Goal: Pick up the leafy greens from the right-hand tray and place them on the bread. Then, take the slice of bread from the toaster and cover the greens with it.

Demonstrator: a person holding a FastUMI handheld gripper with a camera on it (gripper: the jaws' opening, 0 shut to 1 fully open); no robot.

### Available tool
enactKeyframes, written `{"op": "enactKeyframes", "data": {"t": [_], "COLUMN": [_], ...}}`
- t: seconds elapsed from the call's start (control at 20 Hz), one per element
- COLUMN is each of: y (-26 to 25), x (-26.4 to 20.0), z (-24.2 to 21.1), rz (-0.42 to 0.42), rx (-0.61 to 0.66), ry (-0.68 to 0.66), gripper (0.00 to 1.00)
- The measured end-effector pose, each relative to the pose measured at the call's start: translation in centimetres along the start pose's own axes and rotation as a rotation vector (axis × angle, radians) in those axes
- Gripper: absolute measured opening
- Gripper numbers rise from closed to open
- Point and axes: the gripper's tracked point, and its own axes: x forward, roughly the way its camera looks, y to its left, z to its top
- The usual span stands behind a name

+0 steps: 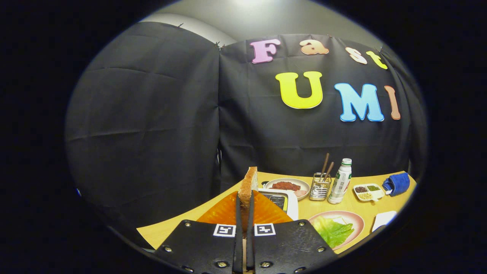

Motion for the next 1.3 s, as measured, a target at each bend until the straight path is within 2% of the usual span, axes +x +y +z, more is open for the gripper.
{"op": "enactKeyframes", "data": {"t": [0.3,0.6,0.95,1.3], "y": [-1.6,-6.0,-13.2,-18.9], "x": [-3.0,-5.1,-7.0,-7.5], "z": [4.5,4.6,1.2,-4.0], "rz": [0.005,-0.031,-0.150,-0.222], "rx": [-0.009,-0.019,0.000,0.088], "ry": [-0.067,-0.058,-0.003,0.069], "gripper": [0.04,0.04,0.04,0.04]}}
